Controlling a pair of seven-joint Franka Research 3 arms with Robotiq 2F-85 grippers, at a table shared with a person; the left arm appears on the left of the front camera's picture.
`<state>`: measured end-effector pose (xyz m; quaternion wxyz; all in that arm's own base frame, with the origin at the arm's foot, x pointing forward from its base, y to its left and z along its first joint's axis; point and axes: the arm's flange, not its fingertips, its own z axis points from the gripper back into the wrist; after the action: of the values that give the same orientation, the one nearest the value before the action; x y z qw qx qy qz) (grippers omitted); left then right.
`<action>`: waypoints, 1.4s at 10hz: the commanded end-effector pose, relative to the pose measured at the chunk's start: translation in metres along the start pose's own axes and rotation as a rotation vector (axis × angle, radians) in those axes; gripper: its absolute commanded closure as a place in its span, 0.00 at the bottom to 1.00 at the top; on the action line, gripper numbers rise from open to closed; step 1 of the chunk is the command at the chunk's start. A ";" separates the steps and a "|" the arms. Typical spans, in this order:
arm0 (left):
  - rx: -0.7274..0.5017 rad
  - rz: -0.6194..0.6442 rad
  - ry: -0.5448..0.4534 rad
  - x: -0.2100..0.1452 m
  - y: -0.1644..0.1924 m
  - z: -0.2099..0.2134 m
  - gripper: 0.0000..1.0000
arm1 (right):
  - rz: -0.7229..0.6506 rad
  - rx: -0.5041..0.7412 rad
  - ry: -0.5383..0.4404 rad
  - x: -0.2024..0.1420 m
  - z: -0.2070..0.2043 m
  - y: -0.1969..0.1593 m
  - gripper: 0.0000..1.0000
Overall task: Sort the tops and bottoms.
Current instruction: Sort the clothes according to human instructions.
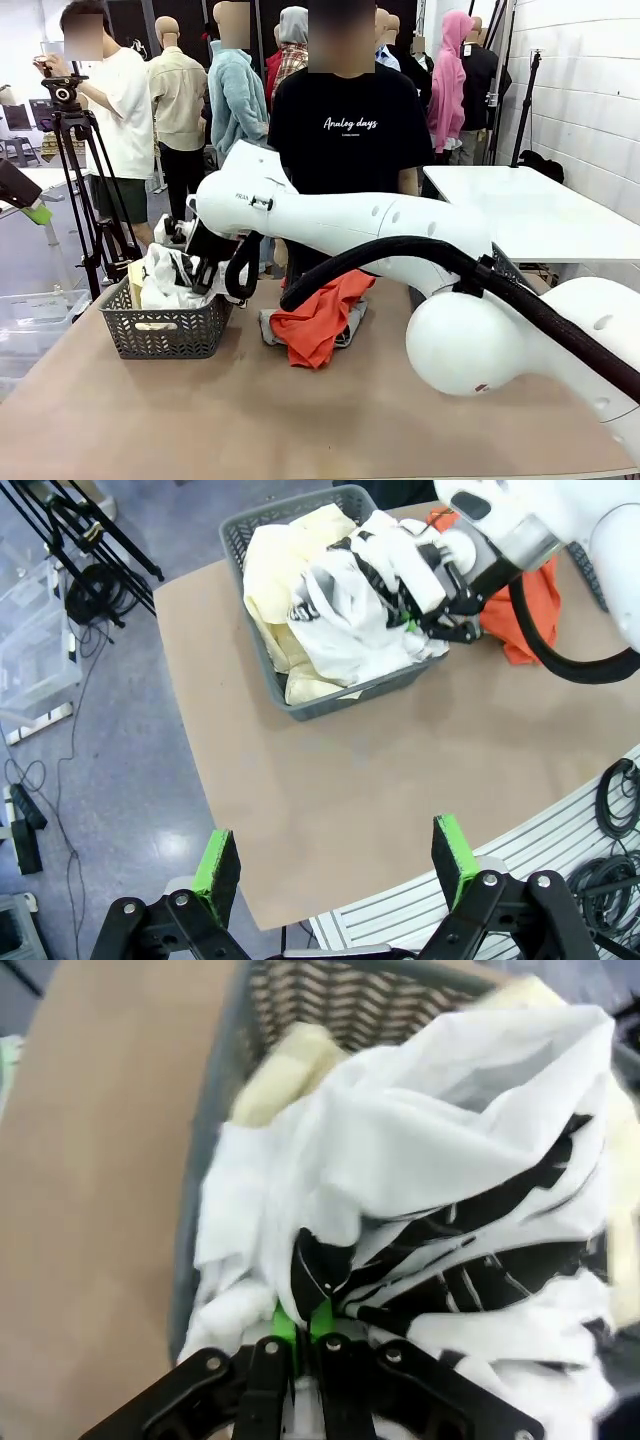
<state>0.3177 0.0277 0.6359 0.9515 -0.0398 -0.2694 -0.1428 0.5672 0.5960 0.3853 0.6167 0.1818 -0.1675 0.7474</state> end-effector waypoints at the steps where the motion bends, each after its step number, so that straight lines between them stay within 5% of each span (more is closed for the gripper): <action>1: 0.007 -0.001 0.002 0.002 0.000 0.001 0.00 | 0.049 0.133 -0.004 0.053 -0.041 -0.111 1.00; 6: 0.007 -0.001 0.002 0.002 0.000 0.001 0.00 | 0.117 0.095 -0.033 0.070 -0.042 -0.113 1.00; 7: 0.007 -0.001 0.002 0.002 0.000 0.001 0.00 | 0.134 0.059 -0.046 0.073 -0.033 -0.107 0.92; 11: 0.007 -0.001 0.002 0.002 0.000 0.001 0.00 | 0.181 -0.071 -0.037 0.087 0.003 -0.085 0.12; 12: 0.007 -0.001 0.002 0.002 0.000 0.001 0.00 | 0.183 -0.090 -0.032 0.090 0.010 -0.082 0.00; 14: 0.007 -0.001 0.002 0.002 0.000 0.001 0.00 | 0.185 -0.126 -0.030 0.091 0.021 -0.076 0.00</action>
<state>0.3177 0.0277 0.6360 0.9515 -0.0398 -0.2695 -0.1428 0.5601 0.6079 0.4308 0.5527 0.1572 -0.2407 0.7822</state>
